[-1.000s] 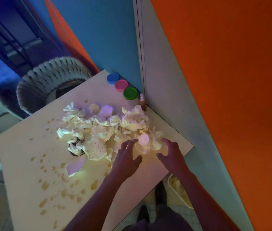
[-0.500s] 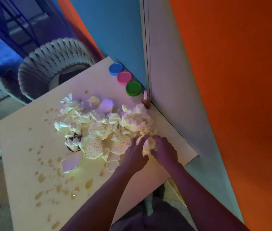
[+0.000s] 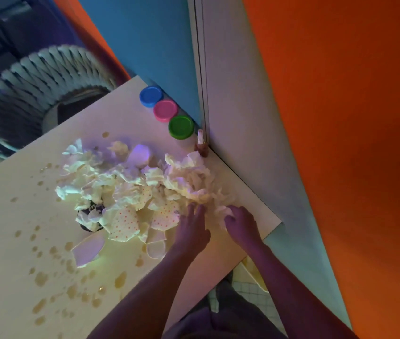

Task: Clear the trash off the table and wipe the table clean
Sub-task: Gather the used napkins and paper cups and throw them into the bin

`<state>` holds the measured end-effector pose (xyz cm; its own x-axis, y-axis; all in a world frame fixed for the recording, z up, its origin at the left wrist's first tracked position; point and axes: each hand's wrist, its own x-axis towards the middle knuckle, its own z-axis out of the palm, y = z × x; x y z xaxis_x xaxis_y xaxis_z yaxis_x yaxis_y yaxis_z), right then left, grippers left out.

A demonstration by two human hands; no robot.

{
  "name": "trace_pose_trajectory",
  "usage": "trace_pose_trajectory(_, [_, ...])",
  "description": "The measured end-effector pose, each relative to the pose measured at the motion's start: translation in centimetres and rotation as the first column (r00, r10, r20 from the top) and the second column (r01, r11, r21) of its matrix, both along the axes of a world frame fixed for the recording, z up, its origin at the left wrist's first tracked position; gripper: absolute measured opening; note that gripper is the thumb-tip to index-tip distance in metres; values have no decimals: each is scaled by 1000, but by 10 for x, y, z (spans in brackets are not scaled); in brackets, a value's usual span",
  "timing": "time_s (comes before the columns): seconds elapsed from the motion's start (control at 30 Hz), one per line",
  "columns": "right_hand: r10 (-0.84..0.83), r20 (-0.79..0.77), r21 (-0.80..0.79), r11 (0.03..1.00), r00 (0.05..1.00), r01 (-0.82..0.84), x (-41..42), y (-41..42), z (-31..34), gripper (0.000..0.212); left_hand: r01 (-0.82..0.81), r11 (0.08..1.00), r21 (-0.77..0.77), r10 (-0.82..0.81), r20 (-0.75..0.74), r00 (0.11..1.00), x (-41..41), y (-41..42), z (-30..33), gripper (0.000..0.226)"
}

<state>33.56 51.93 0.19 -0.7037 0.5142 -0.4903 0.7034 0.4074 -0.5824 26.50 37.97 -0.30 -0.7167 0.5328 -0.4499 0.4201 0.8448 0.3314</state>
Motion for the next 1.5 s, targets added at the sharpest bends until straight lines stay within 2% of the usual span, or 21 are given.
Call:
trace_pose_trajectory(0.17, [-167, -6, -101, 981, 986, 165, -4, 3, 9, 30, 56, 998, 24, -55, -72, 996, 0, -2, -8, 47])
trace_pose_trajectory(0.27, [-298, -10, -189, 938, 954, 291, -8, 3, 12, 42, 45, 998, 47, -41, -68, 997, 1, -7, -10, 40])
trace_pose_trajectory(0.43, [-303, -11, -287, 914, 953, 288, -21, 4, 24, 42, 4, 979, 204, 3, -33, 999, 5, -18, -9, 37])
trace_pose_trajectory(0.53, [-244, 30, -218, 945, 969, 245, -30, 2, 24, 63, -9, 961, 277, 21, -43, 999, 9, -26, -1, 40])
trace_pose_trajectory(0.63, [-203, 52, -115, 971, 978, 208, -36, 2, 15, 67, -18, 953, 302, 34, -47, 998, 12, -34, 8, 38])
trace_pose_trajectory(0.8, [-189, 65, -26, 981, 980, 191, -46, 2, 11, 55, -120, 933, 339, 134, -19, 991, 10, -56, 22, 35])
trace_pose_trajectory(0.93, [-137, 24, 20, 990, 990, 137, -52, 2, 9, 28, -261, 888, 379, 295, -34, 955, 0, -67, 34, 35])
trace_pose_trajectory(1.03, [-64, -14, 140, 988, 998, 65, -51, -1, 10, 44, -310, 864, 397, 351, -34, 936, -10, -71, 42, 35])
trace_pose_trajectory(1.2, [56, -52, 289, 957, 997, -39, -49, -2, 4, 58, -285, 850, 442, 341, -49, 939, -28, -69, 45, 34])
trace_pose_trajectory(1.3, [103, -30, 323, 942, 994, -88, -54, 0, 1, 66, -273, 876, 398, 318, -49, 947, -36, -63, 49, 44])
trace_pose_trajectory(1.37, [151, 10, 343, 928, 989, -145, -58, 2, 2, 70, -220, 910, 352, 274, -110, 955, -39, -57, 51, 54])
trace_pose_trajectory(1.5, [211, 126, 298, 924, 969, -240, -63, 7, -2, 57, -115, 990, 84, 131, -212, 969, -46, -41, 51, 63])
